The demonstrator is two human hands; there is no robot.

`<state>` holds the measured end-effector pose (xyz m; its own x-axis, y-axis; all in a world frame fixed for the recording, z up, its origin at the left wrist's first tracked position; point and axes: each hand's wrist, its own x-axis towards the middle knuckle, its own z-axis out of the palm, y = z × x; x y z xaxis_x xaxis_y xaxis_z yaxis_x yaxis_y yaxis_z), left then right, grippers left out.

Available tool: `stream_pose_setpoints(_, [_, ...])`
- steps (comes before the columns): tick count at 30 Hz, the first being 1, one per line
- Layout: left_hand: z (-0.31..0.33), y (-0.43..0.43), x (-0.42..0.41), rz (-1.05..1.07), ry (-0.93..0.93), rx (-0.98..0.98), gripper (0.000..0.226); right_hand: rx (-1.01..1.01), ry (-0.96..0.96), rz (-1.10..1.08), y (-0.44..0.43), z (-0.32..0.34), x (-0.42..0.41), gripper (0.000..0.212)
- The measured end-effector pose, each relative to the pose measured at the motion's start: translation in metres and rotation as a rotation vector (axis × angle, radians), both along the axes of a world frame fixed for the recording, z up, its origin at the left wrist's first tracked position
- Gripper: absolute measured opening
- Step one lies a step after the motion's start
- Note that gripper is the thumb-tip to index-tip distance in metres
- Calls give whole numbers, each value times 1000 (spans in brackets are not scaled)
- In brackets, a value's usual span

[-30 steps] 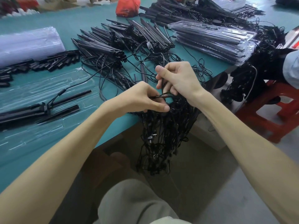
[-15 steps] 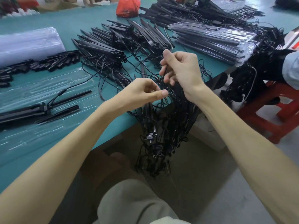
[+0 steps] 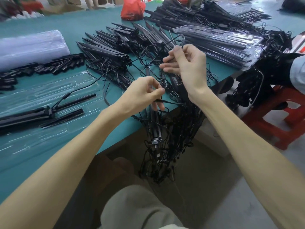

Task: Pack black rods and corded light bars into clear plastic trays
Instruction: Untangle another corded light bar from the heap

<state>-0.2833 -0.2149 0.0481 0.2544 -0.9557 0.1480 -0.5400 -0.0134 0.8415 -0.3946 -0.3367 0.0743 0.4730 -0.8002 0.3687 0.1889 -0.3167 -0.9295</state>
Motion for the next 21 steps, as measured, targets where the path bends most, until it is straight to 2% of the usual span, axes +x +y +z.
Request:
stream_pose_setpoints(4, [-5, 4, 3, 35, -71, -84, 12, -41, -124, 18, 2, 21, 8, 25])
stream_pose_setpoints(8, [-2, 3, 9, 240, -144, -235, 13, -13, -236, 71, 6, 44, 18, 25])
stream_pose_setpoints(12, [5, 8, 15, 281, 51, -218, 26, 46, -290, 205, 19, 59, 32, 27])
stream_pose_setpoints(16, [6, 17, 20, 168, 132, -294, 6, 47, -234, 346, 40, 63, 45, 28])
stream_pose_setpoints(21, [10, 27, 23, 292, 313, -426, 16, 17, -93, 551, 73, 55, 61, 25])
